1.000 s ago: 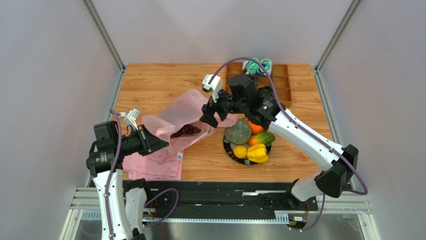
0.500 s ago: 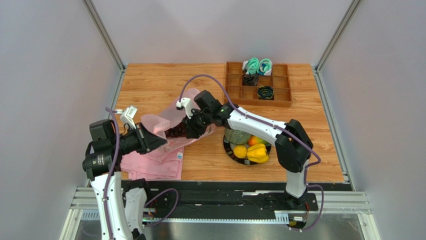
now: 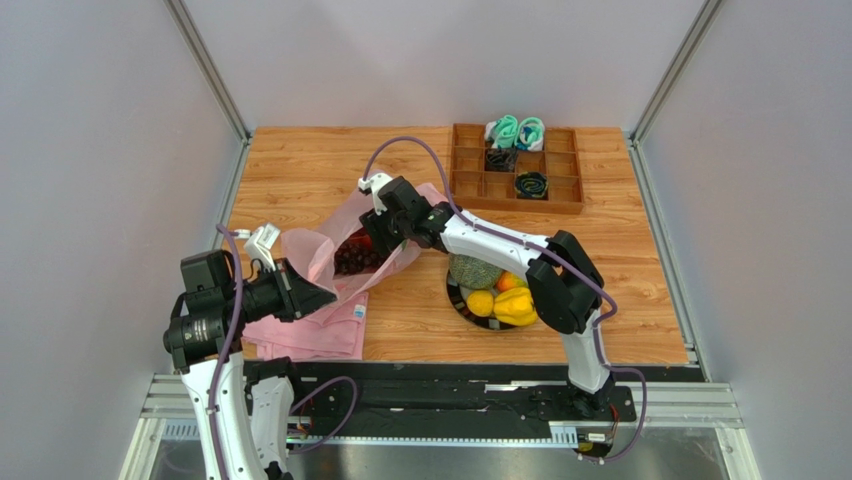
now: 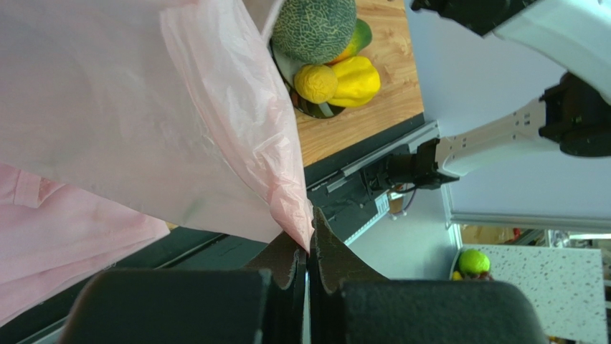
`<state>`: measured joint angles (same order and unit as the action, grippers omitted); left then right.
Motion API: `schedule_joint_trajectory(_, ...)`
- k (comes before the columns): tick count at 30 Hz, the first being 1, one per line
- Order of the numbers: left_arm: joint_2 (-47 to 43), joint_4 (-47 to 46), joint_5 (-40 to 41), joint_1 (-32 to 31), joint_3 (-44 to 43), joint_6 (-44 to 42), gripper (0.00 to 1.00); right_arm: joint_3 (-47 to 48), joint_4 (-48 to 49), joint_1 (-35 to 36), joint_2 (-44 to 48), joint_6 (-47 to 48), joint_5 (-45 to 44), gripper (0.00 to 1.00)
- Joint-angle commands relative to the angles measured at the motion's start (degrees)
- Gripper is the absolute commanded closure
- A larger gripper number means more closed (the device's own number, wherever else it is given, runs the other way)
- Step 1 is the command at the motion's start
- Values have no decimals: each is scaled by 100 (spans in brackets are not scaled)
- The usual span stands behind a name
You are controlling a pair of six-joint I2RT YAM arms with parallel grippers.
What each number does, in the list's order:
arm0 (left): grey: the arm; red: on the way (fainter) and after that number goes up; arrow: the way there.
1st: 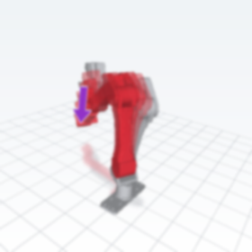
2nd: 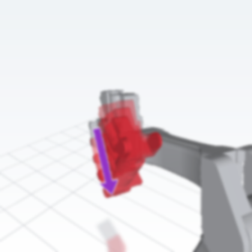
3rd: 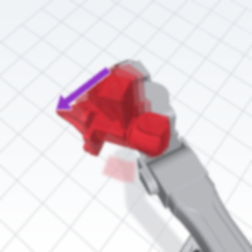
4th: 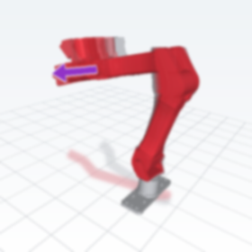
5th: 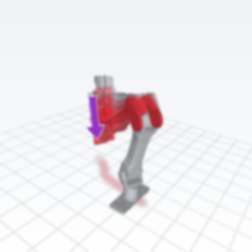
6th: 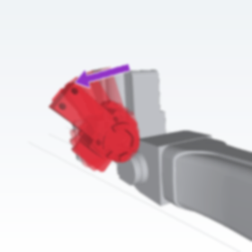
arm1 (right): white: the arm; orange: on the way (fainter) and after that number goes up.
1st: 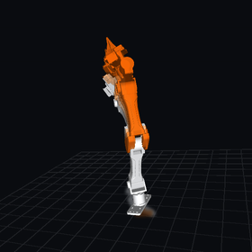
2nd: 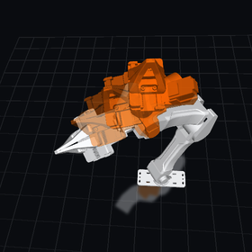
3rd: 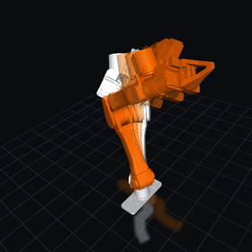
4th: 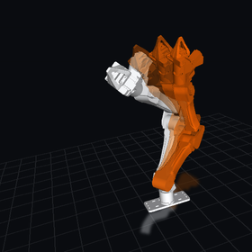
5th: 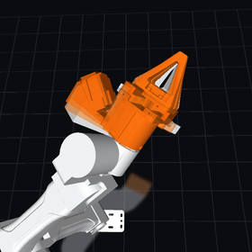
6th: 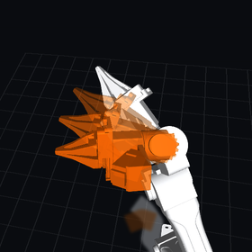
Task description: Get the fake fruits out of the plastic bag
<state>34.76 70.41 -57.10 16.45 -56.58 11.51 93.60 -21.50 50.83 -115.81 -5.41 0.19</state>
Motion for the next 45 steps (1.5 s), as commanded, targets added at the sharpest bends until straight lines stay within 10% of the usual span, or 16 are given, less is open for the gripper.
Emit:
schedule_joint_trajectory(1,-215,684,-345,-1,-415,-641,100,509,357,-134,-327,-741,-765,39)
schedule_joint_trajectory(18,-479,773,-1277,-80,-56,-756,100,-738,636,59,718,-761,-1435,29)
schedule_joint_trajectory(45,-576,1748,-1145,-151,-495,-1643,100,756,585,-90,-961,-654,-2075,14)
